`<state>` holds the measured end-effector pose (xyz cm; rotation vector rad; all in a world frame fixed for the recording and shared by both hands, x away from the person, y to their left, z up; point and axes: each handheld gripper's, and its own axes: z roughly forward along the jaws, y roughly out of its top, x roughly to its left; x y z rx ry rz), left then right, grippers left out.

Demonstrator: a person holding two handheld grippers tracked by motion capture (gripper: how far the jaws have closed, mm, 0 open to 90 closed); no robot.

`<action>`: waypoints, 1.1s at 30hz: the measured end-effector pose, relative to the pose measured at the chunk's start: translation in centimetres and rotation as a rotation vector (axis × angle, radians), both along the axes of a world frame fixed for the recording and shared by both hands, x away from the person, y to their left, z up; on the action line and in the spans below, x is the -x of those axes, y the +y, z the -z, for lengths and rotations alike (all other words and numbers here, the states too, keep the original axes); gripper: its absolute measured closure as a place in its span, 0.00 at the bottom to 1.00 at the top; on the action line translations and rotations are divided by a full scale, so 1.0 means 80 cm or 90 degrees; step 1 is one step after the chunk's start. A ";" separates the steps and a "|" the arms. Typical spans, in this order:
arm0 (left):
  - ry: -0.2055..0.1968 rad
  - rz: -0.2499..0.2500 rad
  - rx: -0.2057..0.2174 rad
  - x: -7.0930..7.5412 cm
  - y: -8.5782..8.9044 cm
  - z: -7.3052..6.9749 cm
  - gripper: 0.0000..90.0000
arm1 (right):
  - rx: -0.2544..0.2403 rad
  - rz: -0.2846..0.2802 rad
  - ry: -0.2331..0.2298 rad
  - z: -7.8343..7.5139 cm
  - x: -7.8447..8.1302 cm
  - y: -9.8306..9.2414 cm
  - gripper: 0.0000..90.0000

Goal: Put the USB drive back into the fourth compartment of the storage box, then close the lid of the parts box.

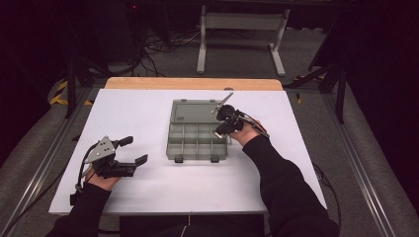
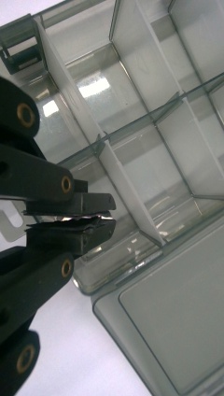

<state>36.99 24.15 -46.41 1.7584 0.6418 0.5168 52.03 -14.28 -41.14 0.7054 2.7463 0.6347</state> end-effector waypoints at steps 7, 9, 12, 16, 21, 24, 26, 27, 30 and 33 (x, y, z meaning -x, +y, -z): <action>0.022 0.019 0.025 -0.006 0.001 -0.009 0.20 | -0.029 0.018 -0.027 -0.016 0.009 -0.019 1.00; 0.029 0.028 0.021 -0.011 -0.001 -0.015 0.23 | -0.042 0.027 -0.035 -0.022 0.014 -0.030 1.00; 0.053 0.050 -0.007 -0.021 -0.003 -0.026 0.34 | -0.055 0.035 -0.041 -0.025 0.017 -0.040 1.00; 0.075 0.055 -0.021 -0.032 -0.008 -0.034 0.50 | -0.069 0.045 -0.048 -0.027 0.022 -0.052 1.00; 0.108 0.029 -0.071 -0.048 -0.016 -0.044 0.81 | -0.083 0.048 -0.056 -0.032 0.025 -0.061 1.00; 0.117 0.020 -0.101 -0.056 -0.019 -0.050 0.99 | -0.088 0.048 -0.060 -0.033 0.024 -0.064 1.00; 0.122 0.013 -0.118 -0.065 -0.024 -0.055 1.00 | -0.087 0.049 -0.059 -0.033 0.022 -0.065 1.00; 0.125 0.011 -0.129 -0.070 -0.027 -0.058 1.00 | -0.086 0.052 -0.058 -0.032 0.021 -0.065 1.00; 0.129 0.013 -0.151 -0.082 -0.034 -0.067 1.00 | -0.078 0.055 -0.059 -0.034 0.017 -0.066 1.00; 0.138 0.018 -0.152 -0.090 -0.038 -0.073 1.00 | -0.076 0.057 -0.064 -0.037 0.012 -0.068 1.00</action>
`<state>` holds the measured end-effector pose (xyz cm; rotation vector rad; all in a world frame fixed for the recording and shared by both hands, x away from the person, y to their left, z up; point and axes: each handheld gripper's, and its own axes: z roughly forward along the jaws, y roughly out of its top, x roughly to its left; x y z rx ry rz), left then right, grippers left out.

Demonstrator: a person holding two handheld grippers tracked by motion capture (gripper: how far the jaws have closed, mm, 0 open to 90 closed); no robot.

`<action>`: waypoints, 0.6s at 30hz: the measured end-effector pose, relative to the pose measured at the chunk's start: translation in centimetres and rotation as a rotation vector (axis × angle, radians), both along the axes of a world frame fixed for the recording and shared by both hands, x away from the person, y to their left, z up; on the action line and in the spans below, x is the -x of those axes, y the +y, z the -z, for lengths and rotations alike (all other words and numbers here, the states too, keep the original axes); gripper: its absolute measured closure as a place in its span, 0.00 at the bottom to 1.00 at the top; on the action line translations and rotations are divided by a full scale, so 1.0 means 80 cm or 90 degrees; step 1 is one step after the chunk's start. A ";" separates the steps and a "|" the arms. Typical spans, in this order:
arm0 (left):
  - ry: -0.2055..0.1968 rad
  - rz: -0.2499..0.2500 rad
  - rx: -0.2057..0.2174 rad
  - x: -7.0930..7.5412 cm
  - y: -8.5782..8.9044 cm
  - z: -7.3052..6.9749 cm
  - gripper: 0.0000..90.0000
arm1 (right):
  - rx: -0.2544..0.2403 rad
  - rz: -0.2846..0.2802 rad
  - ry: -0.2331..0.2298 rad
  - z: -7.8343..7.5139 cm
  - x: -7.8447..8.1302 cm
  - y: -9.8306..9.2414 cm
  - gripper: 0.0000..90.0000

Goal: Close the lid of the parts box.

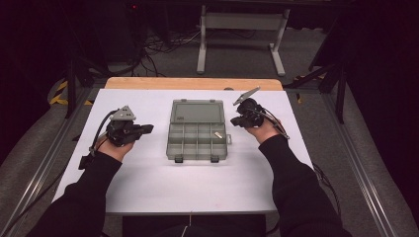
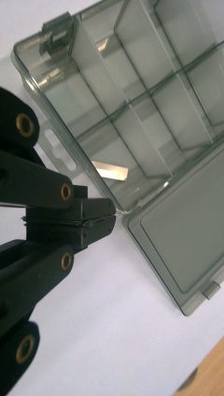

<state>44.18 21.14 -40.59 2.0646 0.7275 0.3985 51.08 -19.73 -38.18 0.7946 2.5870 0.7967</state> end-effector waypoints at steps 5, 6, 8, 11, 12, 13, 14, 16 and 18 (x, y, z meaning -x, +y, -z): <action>0.026 -0.003 -0.006 -0.026 -0.011 -0.013 1.00 | -0.002 -0.015 -0.014 -0.003 -0.009 -0.004 1.00; 0.026 -0.003 -0.006 -0.026 -0.011 -0.013 1.00 | -0.003 -0.015 -0.013 -0.004 -0.011 -0.005 1.00; 0.036 -0.003 -0.018 -0.035 -0.015 -0.016 1.00 | 0.000 -0.010 -0.011 -0.005 -0.014 -0.005 1.00; 0.042 -0.013 -0.030 -0.046 -0.020 -0.019 1.00 | 0.000 -0.007 -0.005 -0.008 -0.020 -0.007 1.00; 0.043 -0.018 -0.036 -0.051 -0.023 -0.019 1.00 | 0.000 -0.007 -0.005 -0.008 -0.020 -0.007 1.00; 0.043 -0.020 -0.043 -0.054 -0.025 -0.019 1.00 | -0.001 -0.007 -0.004 -0.009 -0.023 -0.007 1.00; 0.040 -0.024 -0.051 -0.058 -0.027 -0.019 1.00 | -0.004 -0.007 -0.004 -0.009 -0.024 -0.008 1.00; 0.052 -0.026 -0.055 -0.067 -0.031 -0.020 1.00 | -0.013 -0.008 -0.008 -0.009 -0.030 -0.011 1.00; 0.054 -0.031 -0.057 -0.073 -0.032 -0.020 1.00 | -0.011 -0.003 -0.004 -0.008 -0.035 -0.013 1.00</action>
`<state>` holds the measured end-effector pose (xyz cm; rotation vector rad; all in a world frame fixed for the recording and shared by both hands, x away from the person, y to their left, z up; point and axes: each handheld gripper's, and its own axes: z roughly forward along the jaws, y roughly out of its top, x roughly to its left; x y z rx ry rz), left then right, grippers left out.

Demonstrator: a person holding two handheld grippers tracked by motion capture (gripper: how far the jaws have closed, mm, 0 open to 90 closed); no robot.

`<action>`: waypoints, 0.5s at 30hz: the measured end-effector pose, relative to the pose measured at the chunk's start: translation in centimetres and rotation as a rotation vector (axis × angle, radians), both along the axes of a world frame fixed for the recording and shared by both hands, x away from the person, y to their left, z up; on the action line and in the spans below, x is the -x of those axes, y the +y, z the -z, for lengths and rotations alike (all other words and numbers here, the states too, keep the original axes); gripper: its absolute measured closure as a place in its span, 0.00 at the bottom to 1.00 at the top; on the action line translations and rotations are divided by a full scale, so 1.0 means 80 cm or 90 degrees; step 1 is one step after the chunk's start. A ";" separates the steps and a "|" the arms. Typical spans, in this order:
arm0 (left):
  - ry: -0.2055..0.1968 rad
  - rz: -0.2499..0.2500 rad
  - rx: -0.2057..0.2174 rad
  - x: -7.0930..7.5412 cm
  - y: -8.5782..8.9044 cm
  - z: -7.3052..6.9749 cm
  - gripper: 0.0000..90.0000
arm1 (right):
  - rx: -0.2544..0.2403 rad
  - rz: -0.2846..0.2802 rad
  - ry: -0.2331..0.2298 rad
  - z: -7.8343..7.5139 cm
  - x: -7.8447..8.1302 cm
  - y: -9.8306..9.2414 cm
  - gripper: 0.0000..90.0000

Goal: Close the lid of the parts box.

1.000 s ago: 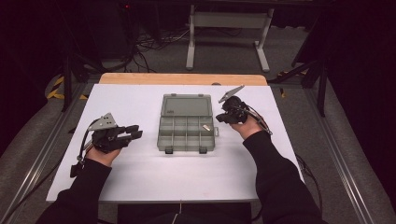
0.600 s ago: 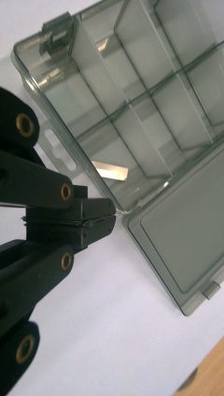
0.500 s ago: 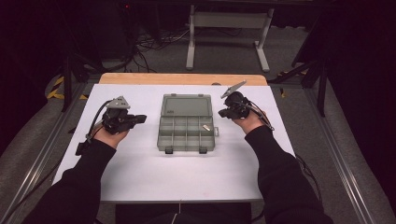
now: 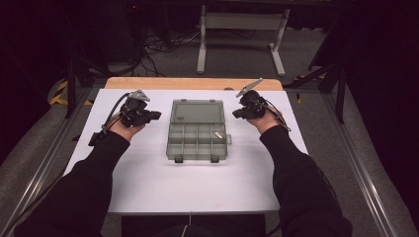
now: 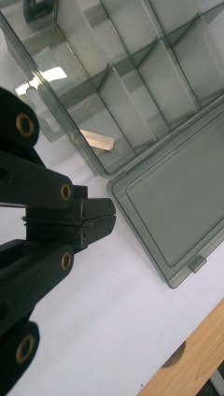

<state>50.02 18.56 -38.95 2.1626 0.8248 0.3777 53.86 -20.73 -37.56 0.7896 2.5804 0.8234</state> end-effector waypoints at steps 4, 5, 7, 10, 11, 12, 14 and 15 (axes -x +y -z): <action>0.009 -0.007 -0.001 -0.010 -0.001 0.001 1.00 | 0.000 0.004 0.002 0.001 -0.006 -0.001 1.00; 0.008 -0.007 -0.002 -0.014 -0.002 0.002 1.00 | -0.001 0.006 0.003 0.001 -0.011 -0.001 1.00; 0.014 -0.011 -0.012 -0.021 -0.006 0.004 1.00 | 0.001 0.005 0.002 0.001 -0.013 0.000 1.00; 0.023 -0.019 -0.009 -0.029 -0.010 0.005 1.00 | 0.004 0.002 0.001 0.002 -0.017 0.002 1.00; 0.024 -0.021 -0.009 -0.031 -0.011 0.006 1.00 | 0.004 0.001 0.000 0.002 -0.019 0.003 1.00; 0.029 -0.022 -0.012 -0.034 -0.012 0.007 1.00 | 0.004 -0.001 -0.003 0.003 -0.020 0.003 1.00; 0.030 -0.024 -0.011 -0.037 -0.014 0.008 1.00 | 0.003 0.000 -0.005 0.005 -0.022 0.005 1.00; 0.034 -0.028 -0.007 -0.040 -0.016 0.009 1.00 | 0.001 0.002 -0.003 0.006 -0.024 0.005 1.00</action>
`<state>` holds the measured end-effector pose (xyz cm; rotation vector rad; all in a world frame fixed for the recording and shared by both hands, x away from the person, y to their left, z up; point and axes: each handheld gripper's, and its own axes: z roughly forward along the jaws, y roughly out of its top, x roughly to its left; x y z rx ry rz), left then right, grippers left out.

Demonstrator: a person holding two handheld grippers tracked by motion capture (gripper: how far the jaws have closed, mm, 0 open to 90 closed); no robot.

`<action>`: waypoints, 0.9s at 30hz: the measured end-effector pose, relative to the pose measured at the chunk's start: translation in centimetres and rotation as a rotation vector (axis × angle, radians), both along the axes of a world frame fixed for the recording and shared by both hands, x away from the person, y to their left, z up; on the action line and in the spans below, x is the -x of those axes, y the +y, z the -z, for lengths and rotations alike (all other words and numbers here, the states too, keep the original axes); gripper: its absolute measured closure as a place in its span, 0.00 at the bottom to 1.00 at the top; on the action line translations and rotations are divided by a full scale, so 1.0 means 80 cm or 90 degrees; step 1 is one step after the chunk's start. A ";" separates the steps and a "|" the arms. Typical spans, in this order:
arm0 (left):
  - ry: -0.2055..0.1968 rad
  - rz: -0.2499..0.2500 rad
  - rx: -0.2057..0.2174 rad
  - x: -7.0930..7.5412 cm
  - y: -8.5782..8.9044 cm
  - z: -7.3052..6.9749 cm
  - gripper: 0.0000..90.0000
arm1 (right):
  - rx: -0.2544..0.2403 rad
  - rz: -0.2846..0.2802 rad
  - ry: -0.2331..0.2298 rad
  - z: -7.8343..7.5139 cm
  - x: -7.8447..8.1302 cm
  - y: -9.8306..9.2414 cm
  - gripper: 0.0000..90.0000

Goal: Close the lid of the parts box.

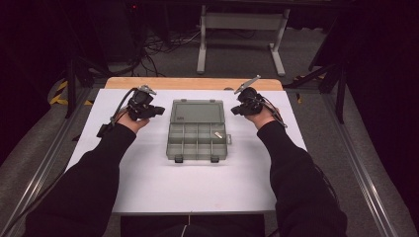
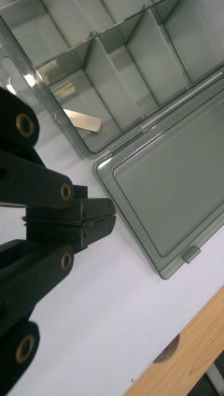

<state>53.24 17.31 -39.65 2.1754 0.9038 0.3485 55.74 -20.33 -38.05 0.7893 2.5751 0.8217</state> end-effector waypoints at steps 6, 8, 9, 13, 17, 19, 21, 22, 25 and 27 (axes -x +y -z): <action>0.009 0.005 -0.008 -0.012 -0.004 0.006 1.00 | -0.004 0.005 0.004 0.007 -0.007 0.003 1.00; 0.019 0.000 -0.008 -0.017 -0.005 0.010 1.00 | -0.003 0.004 0.003 0.008 -0.009 0.004 1.00; 0.020 0.000 -0.008 -0.018 -0.004 0.011 1.00 | -0.003 0.003 0.001 0.010 -0.010 0.004 1.00; 0.031 -0.001 -0.001 -0.022 -0.003 0.018 1.00 | -0.004 0.006 -0.012 0.012 -0.012 0.004 1.00; 0.032 0.002 0.012 -0.024 -0.001 0.023 1.00 | -0.017 0.008 -0.015 0.016 -0.014 0.002 1.00; 0.035 -0.001 0.012 -0.026 -0.001 0.027 1.00 | -0.018 0.008 -0.010 0.019 -0.016 0.002 1.00; 0.042 -0.004 0.011 -0.029 0.000 0.031 1.00 | -0.014 0.009 -0.005 0.022 -0.017 0.003 1.00; 0.042 -0.006 0.009 -0.029 -0.001 0.033 1.00 | -0.014 0.008 -0.004 0.024 -0.017 0.003 1.00; 0.049 -0.007 0.002 -0.032 -0.003 0.039 1.00 | -0.011 0.008 0.000 0.030 -0.019 0.004 1.00; 0.052 -0.007 0.001 -0.033 -0.005 0.042 1.00 | -0.010 0.010 0.004 0.035 -0.021 0.004 1.00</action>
